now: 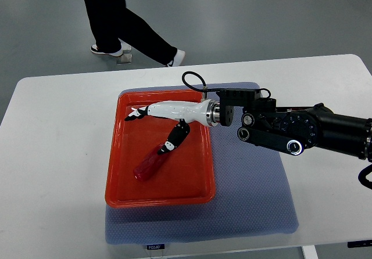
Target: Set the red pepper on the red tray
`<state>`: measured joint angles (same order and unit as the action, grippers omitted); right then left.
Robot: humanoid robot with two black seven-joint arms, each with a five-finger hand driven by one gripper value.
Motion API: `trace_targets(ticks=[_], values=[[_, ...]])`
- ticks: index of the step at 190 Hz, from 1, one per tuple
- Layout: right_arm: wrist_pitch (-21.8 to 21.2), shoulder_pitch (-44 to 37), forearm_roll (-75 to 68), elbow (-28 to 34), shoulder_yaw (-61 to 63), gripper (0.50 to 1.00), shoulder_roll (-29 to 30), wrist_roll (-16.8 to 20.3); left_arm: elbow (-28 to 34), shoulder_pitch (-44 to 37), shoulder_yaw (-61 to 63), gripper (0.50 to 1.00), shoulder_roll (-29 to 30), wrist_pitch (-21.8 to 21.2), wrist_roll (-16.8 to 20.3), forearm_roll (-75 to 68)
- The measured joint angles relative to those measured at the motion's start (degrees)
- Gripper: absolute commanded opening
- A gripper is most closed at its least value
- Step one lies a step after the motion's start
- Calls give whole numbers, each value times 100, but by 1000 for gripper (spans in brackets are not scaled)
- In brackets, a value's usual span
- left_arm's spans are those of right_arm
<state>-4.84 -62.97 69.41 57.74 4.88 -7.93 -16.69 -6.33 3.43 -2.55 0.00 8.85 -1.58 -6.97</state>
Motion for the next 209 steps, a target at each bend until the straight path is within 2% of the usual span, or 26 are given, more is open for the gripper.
trace_targets(ticks=[41,68,104,151,209], values=[[6,-61,-242,-191,512,905,-177,-2,0,0,0,1000,0,0,0,0],[8,76,-1183,-575,1142,905,-395,6,0,0,0,1000,0,0,0,0],[-27,750,-2893,-1060,2306,905,-786,12,0,0,0,1000,0,0,0,0],[-83,1864,-4640,-1134,3718,905,-881,-10,0,0,0,1000,0,0,0,0],[-101,2348,-6674,-1135,4069,911,-726,10,0,0,0,1000,0,3,0,0]])
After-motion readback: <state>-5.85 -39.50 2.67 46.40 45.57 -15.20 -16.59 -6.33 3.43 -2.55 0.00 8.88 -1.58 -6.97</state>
